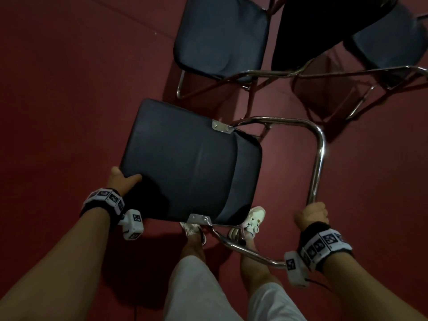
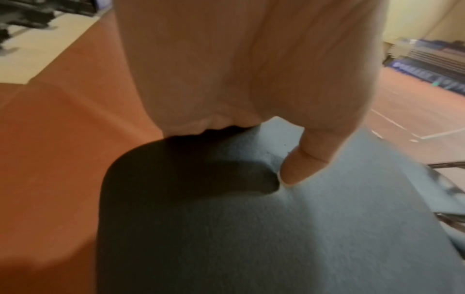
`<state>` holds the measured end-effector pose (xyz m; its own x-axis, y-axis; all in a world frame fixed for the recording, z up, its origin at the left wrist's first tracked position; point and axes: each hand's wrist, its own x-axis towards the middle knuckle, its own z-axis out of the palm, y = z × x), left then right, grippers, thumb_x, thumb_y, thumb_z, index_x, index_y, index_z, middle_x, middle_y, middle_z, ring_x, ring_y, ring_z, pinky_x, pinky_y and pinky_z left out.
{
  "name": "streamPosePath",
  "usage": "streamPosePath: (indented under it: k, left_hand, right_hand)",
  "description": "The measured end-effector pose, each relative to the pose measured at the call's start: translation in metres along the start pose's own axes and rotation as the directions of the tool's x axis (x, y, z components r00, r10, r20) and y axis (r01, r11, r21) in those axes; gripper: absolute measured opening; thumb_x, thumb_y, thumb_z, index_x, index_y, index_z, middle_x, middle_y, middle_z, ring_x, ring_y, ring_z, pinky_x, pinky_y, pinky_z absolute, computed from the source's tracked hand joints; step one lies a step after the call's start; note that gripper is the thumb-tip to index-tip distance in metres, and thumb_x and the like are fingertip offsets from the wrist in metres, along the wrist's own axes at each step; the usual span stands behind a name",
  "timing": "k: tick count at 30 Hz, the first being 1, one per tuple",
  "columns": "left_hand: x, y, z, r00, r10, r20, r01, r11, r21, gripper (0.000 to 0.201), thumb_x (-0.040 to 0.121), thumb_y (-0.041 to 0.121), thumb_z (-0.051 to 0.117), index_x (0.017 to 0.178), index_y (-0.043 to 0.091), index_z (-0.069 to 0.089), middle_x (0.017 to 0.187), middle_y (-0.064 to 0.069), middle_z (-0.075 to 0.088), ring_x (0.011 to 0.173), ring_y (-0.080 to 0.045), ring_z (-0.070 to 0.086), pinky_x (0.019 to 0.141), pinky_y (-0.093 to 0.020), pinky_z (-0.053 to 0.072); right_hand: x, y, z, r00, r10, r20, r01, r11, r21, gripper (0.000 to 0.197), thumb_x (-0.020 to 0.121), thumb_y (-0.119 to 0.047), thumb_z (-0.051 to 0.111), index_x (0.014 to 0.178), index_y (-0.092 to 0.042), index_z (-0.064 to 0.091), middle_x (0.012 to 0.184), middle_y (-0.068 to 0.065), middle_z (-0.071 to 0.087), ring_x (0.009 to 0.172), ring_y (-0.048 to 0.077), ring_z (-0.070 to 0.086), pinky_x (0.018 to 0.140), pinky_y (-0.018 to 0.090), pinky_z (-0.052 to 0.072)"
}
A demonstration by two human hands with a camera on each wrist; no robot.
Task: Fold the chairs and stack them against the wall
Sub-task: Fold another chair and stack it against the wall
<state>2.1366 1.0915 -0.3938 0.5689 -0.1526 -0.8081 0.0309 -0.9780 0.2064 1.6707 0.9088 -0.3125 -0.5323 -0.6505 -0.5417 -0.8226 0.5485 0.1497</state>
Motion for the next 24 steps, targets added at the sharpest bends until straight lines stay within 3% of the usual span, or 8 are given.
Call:
streamPosePath:
  k: [6,11,15,21,24]
  left_hand:
    - [-0.011,0.006,-0.03,0.998,0.052,0.025,-0.054,0.994,0.094,0.08,0.08,0.042,0.077,0.134,0.003,0.033,0.133,-0.025,0.05,0.118,-0.045,0.053,0.099,-0.053,0.047]
    - [-0.049,0.008,-0.073,0.998,-0.019,0.054,0.009,0.982,0.187,0.097,0.082,0.052,0.066,0.151,0.008,0.014,0.152,-0.021,0.03,0.137,-0.045,0.035,0.111,-0.053,0.035]
    - [-0.078,0.041,-0.096,1.0,0.028,0.013,-0.03,0.984,0.175,0.098,0.087,0.056,0.058,0.155,0.008,0.007,0.159,-0.019,0.019,0.142,-0.043,0.026,0.114,-0.052,0.029]
    - [-0.133,0.043,-0.118,0.992,0.105,0.074,-0.116,0.979,0.169,0.098,0.091,0.066,0.048,0.157,0.01,0.002,0.162,-0.018,0.013,0.146,-0.042,0.021,0.117,-0.052,0.024]
    - [-0.143,0.034,-0.13,0.962,0.209,0.174,-0.229,0.968,0.101,0.092,0.089,0.072,0.046,0.154,0.015,0.014,0.159,-0.014,0.027,0.139,-0.037,0.037,0.113,-0.049,0.034]
  right_hand:
    - [-0.053,-0.024,-0.002,0.987,-0.146,-0.066,0.154,0.979,0.134,0.046,0.089,-0.025,0.064,0.119,0.007,0.047,0.126,0.03,0.053,0.117,0.048,0.052,0.1,0.049,0.043]
    - [-0.119,-0.058,0.002,0.978,-0.208,0.034,0.199,0.965,0.172,0.051,0.09,-0.033,0.062,0.119,0.006,0.049,0.125,0.028,0.055,0.114,0.047,0.054,0.097,0.049,0.047]
    - [-0.15,-0.109,-0.004,0.951,-0.275,0.14,0.239,0.944,0.225,0.062,0.087,-0.042,0.062,0.126,0.006,0.049,0.129,0.026,0.056,0.115,0.045,0.057,0.097,0.045,0.05]
    - [-0.197,-0.127,0.002,0.932,-0.278,0.231,0.214,0.939,0.269,0.077,0.081,-0.052,0.054,0.132,0.005,0.047,0.131,0.025,0.056,0.117,0.044,0.057,0.099,0.047,0.05]
    - [-0.21,-0.128,0.002,0.917,-0.296,0.266,0.203,0.923,0.328,0.07,0.082,-0.047,0.052,0.128,0.006,0.052,0.123,0.024,0.061,0.108,0.042,0.062,0.093,0.047,0.054]
